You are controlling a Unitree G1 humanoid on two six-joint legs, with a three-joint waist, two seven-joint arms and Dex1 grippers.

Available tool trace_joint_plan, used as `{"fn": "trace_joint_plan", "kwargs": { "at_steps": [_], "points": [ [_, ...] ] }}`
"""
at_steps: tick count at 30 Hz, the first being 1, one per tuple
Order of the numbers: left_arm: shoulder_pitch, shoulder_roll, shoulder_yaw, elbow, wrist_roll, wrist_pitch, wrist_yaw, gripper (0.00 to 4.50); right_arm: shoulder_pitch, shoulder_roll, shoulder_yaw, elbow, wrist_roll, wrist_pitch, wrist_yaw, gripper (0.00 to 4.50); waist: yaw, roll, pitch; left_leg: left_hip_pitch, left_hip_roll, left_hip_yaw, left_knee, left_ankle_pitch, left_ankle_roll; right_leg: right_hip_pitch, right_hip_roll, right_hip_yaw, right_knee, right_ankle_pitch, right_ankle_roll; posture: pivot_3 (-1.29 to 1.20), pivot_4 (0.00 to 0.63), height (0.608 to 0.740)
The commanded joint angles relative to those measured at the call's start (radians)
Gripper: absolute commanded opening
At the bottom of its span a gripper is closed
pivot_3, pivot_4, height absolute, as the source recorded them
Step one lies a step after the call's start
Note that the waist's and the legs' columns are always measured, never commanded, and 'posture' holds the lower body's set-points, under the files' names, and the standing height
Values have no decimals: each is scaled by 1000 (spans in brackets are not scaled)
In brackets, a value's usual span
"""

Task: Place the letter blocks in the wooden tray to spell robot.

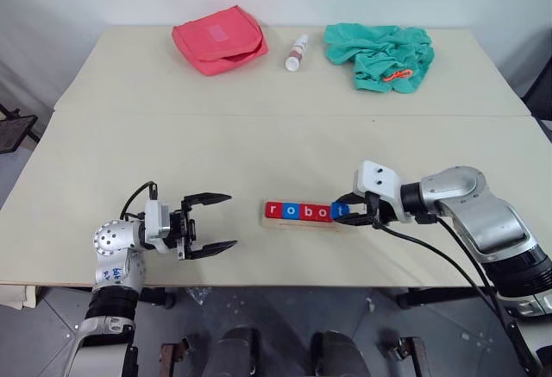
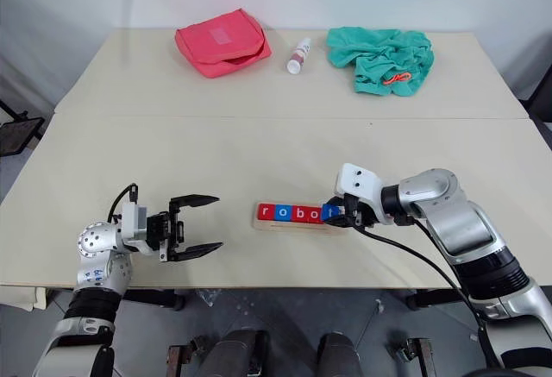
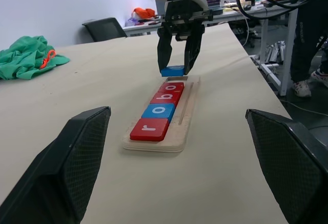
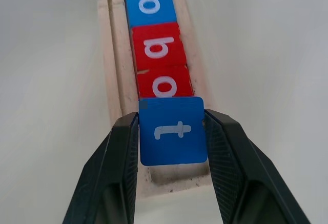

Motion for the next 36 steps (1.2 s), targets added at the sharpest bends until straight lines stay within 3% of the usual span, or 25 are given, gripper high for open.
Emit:
{"fn": "trace_joint_plan", "kwargs": {
  "at_steps": [1,3,12,26,29,36],
  "points": [
    [13,8,12,-35,-16,0,6,4500,-16,0,-7,-13,-4,-20,11,1471,0,0,0,0,0,0,0,0,0,0,0,0,0,0,0,0,150,740],
    [14,8,12,-35,-15,-1,7,4500,-14,-1,-5,-13,-8,-21,12,1471,0,0,0,0,0,0,0,0,0,0,0,0,0,0,0,0,150,740],
    [10,4,9,-27,-13,-3,5,4500,-7,-5,-24,-45,0,-12,18,4484,0,0,0,0,0,0,0,0,0,0,0,0,0,0,0,0,150,740],
    [-8,-3,4,-1,-3,-8,14,4500,76,-57,-121,-126,63,24,10,4484,3,0,0,0,0,0,0,0,0,0,0,0,0,0,0,0,150,740],
    [-9,-5,2,2,-2,-8,14,4500,99,-57,-150,-171,108,54,10,3661,1,0,0,0,0,0,0,0,0,0,0,0,0,0,0,0,150,740],
    [-10,-15,-3,2,-1,-8,14,4500,137,-60,-139,-177,114,57,5,1229,3,0,0,0,0,0,0,0,0,0,0,0,0,0,0,0,150,740]
  ]
}}
